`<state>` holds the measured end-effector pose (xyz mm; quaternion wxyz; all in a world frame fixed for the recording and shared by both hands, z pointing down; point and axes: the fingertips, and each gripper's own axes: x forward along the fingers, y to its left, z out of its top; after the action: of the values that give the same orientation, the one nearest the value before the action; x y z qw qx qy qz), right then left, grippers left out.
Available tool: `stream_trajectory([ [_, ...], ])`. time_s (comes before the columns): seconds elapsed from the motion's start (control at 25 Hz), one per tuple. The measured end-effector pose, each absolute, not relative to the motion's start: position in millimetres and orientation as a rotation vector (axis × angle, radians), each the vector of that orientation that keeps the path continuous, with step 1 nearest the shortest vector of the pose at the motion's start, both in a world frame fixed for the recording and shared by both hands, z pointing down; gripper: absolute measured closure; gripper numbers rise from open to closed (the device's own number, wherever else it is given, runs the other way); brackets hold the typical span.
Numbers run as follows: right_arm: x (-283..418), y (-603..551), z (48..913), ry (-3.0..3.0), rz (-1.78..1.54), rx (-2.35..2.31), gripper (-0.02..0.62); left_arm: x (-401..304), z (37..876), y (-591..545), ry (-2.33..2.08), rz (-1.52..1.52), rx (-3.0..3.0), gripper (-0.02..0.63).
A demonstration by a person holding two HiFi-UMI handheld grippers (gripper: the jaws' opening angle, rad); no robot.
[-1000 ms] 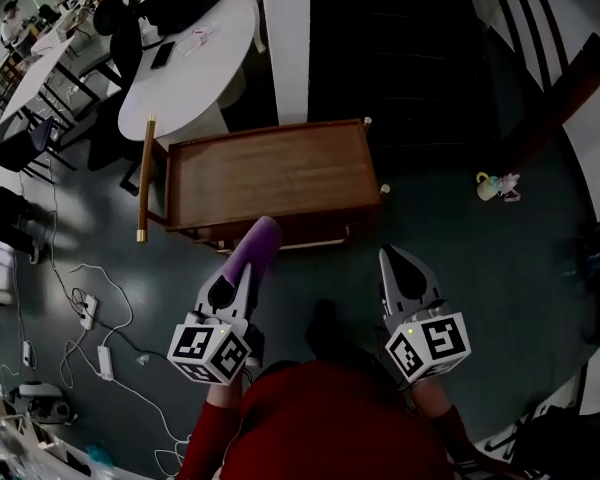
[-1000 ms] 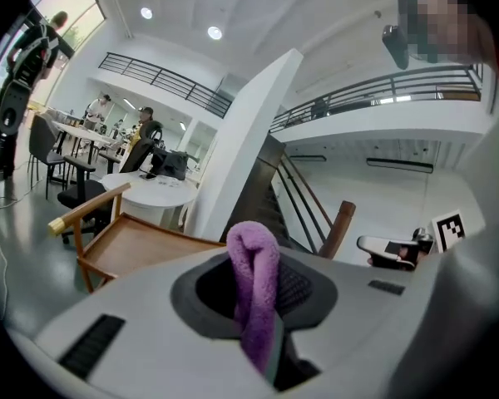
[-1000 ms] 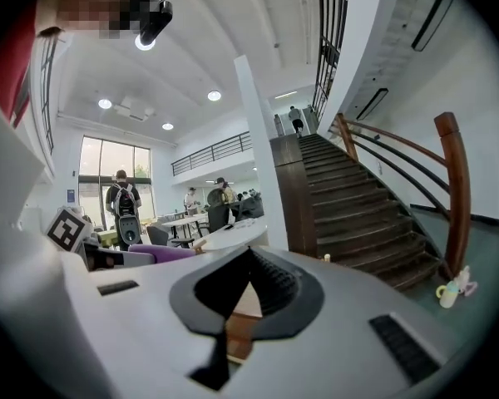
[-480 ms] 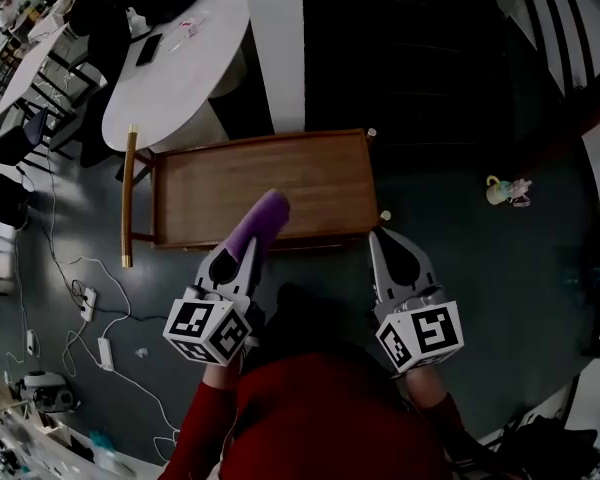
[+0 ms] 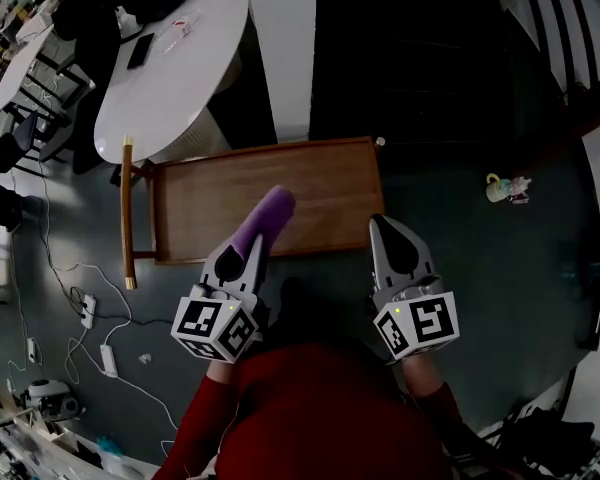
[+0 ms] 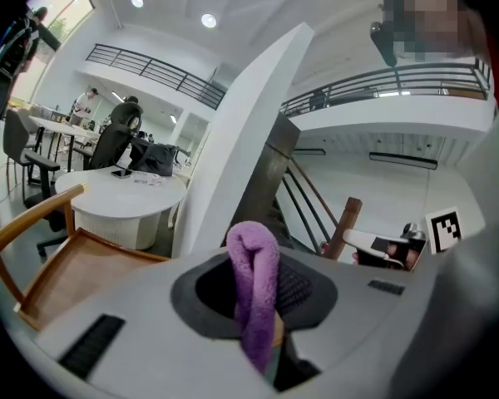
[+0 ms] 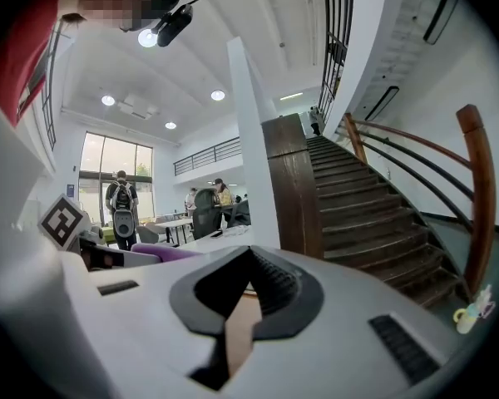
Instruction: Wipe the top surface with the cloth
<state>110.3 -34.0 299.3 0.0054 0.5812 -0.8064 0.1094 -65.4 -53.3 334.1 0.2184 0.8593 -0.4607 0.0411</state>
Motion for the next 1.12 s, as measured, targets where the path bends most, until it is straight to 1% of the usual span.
stream_trajectory([
  [0.28,95,-51,305,-2.478,0.360,1.823,0.583,-61,333,-72,-1.258,0.114,2.496,0.537],
  [0.52,86,-53,297,-2.444,0.290,1.901,0.583,-35,348,-97,-1.102,0.182,2.621,0.537],
  [0.68,98,-52,293,-2.416,0.224,1.969,0.583,-2,372,-118,-0.973,0.242,2.595,0.538],
  [0.92,124,-45,295,-2.367,0.220,2.053,0.583,80,426,-153,-0.751,0.369,2.431,0.540],
  [1.12,130,-45,304,-2.351,0.255,2.063,0.583,118,459,-167,-0.714,0.469,2.348,0.540],
])
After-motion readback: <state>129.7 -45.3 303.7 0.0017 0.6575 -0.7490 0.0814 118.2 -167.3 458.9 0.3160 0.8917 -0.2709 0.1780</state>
